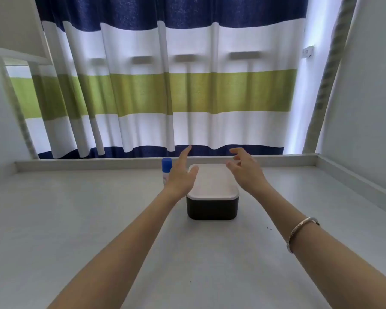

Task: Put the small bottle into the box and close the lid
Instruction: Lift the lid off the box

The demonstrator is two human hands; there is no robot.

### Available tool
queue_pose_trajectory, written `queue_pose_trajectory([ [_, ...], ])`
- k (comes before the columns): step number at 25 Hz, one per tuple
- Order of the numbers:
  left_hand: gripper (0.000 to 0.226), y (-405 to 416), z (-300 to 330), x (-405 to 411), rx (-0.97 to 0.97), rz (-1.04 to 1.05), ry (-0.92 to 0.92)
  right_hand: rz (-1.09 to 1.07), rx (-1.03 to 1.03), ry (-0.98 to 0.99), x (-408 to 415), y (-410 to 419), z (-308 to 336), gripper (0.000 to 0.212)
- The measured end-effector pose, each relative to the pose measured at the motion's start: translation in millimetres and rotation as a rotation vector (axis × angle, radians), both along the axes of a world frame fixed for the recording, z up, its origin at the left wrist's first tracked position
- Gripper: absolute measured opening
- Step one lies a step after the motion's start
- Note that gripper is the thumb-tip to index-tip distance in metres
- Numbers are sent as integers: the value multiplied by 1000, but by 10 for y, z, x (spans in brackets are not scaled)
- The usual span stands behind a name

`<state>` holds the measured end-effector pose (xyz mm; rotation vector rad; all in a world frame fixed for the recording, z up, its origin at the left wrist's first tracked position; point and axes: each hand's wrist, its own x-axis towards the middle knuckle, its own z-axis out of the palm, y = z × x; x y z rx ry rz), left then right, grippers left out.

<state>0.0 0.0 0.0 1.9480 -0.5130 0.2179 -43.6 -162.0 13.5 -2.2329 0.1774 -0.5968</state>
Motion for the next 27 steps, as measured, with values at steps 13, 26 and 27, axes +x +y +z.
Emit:
queue_pose_trajectory([
  [13, 47, -103, -322, -77, -205, 83, 406, 15, 496, 118, -101, 26, -402, 34],
  [26, 64, -82, -333, -77, -369, -25, 575, 139, 814, 118, -159, 60, -421, 40],
  [27, 64, -83, -329, -88, -382, -27, 580, 145, 828, 111, -159, 64, -420, 41],
])
